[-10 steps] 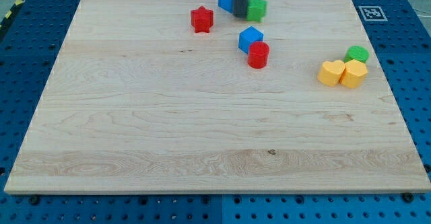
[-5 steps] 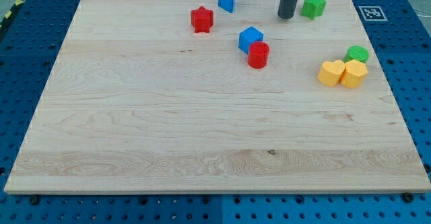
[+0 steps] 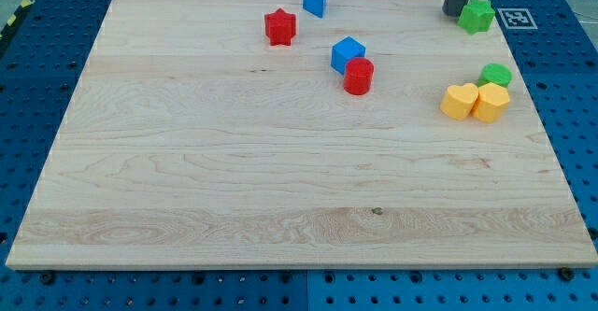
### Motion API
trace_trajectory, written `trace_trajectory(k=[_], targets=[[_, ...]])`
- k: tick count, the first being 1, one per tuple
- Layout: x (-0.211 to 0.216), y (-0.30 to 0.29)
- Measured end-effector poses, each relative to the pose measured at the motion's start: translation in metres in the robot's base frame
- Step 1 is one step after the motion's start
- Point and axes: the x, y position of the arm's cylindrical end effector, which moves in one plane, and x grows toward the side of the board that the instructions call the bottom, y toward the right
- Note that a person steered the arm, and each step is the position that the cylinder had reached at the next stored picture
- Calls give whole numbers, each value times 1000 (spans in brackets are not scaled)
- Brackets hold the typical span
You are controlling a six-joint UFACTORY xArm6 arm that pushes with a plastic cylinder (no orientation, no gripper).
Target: Push the green star to the top right corner of the board
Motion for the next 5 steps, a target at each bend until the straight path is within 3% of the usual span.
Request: trace_trajectory(k=[1,2,3,5], targets=[[25,-10],[48,20],[49,80],[27,97]])
